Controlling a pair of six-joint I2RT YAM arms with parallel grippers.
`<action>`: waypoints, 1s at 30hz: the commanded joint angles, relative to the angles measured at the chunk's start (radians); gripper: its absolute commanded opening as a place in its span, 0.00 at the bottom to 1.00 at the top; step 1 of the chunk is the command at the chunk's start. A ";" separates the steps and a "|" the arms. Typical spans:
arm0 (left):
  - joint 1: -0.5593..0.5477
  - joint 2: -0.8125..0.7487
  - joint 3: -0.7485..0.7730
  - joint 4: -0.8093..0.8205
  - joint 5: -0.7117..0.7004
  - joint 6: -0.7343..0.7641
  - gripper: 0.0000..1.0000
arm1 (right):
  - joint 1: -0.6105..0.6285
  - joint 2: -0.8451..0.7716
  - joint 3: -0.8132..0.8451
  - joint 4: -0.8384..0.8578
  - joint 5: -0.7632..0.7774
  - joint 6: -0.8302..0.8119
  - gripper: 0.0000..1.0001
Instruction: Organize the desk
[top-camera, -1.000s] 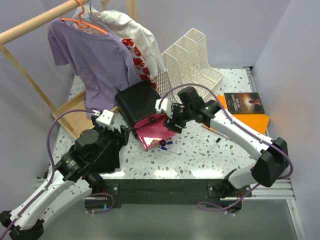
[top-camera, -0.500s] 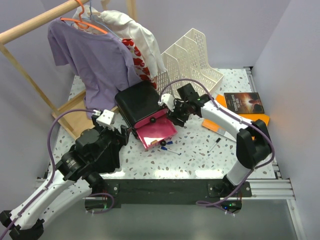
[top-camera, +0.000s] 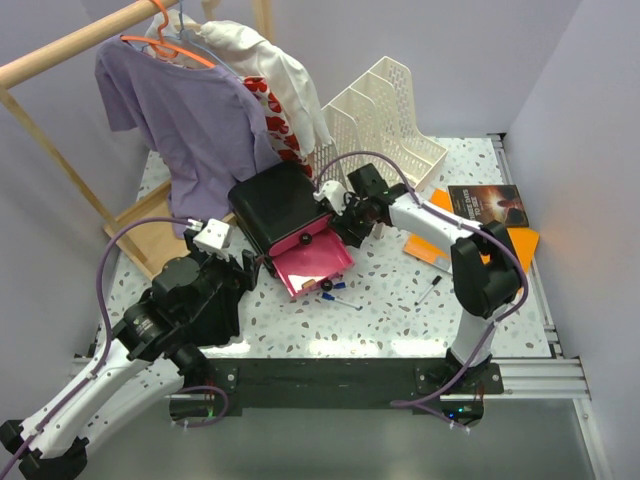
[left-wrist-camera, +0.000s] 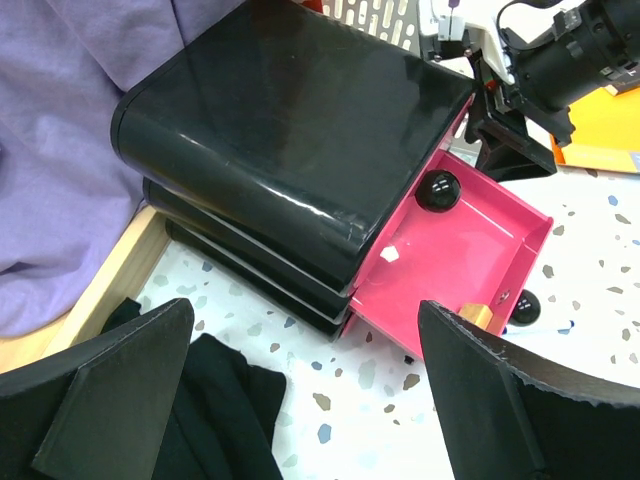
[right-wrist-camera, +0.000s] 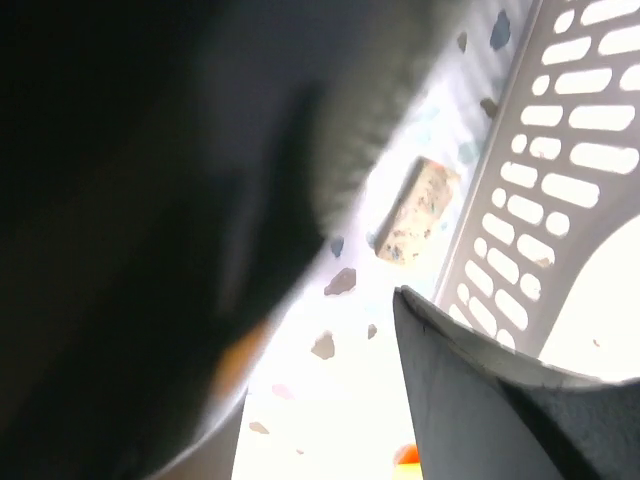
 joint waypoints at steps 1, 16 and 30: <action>0.006 0.005 -0.006 0.050 0.006 0.018 1.00 | -0.025 0.034 0.046 0.054 0.014 0.112 0.60; 0.006 0.012 -0.006 0.051 0.010 0.020 1.00 | -0.081 0.055 -0.020 0.126 -0.014 0.267 0.56; 0.006 0.020 -0.007 0.053 0.013 0.021 1.00 | -0.082 0.138 0.006 0.172 0.115 0.273 0.56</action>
